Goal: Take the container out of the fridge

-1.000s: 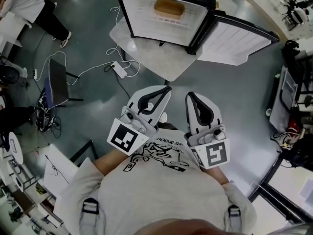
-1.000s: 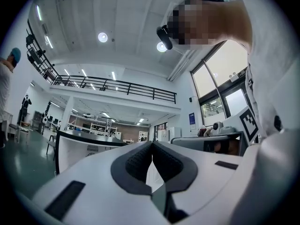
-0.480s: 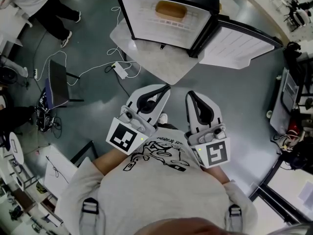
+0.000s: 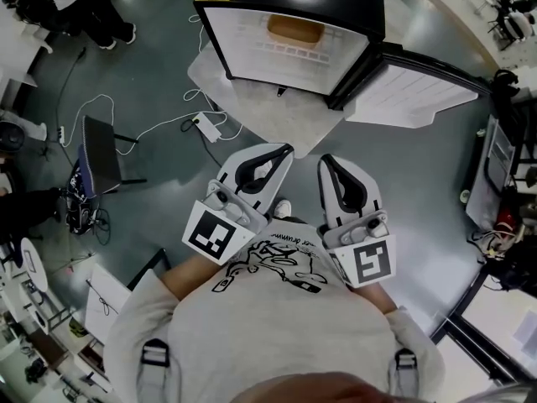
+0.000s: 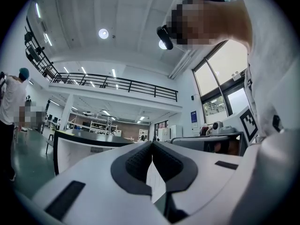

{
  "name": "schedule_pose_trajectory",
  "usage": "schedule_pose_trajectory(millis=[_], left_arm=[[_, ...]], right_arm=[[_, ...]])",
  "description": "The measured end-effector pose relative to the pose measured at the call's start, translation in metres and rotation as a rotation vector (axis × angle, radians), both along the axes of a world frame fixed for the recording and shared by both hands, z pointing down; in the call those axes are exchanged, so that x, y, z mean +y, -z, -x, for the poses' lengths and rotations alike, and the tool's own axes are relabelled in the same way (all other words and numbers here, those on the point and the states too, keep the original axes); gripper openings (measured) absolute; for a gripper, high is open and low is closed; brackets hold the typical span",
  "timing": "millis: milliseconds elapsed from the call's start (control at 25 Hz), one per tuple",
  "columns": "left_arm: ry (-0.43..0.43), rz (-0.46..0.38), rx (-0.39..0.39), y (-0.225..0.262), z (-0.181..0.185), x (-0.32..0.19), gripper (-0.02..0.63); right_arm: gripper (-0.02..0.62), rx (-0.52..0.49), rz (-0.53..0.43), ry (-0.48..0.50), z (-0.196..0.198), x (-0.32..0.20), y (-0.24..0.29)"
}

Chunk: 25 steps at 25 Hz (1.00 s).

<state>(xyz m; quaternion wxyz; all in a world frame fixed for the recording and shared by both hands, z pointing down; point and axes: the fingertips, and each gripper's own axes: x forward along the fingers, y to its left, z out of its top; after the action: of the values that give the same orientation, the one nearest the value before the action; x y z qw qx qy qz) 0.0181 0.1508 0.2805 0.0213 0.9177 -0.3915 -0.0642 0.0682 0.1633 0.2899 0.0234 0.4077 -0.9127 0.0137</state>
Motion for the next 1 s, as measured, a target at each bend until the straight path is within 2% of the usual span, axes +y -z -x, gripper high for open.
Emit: schedule_pose_trajectory(millis=[1000], left_arm=[[-0.072,0.008,0.015,-0.006,0.047,-0.157,0.015]], right_arm=[[0.026,0.024,0.017,-0.070,0.052,-0.155,-0.005]])
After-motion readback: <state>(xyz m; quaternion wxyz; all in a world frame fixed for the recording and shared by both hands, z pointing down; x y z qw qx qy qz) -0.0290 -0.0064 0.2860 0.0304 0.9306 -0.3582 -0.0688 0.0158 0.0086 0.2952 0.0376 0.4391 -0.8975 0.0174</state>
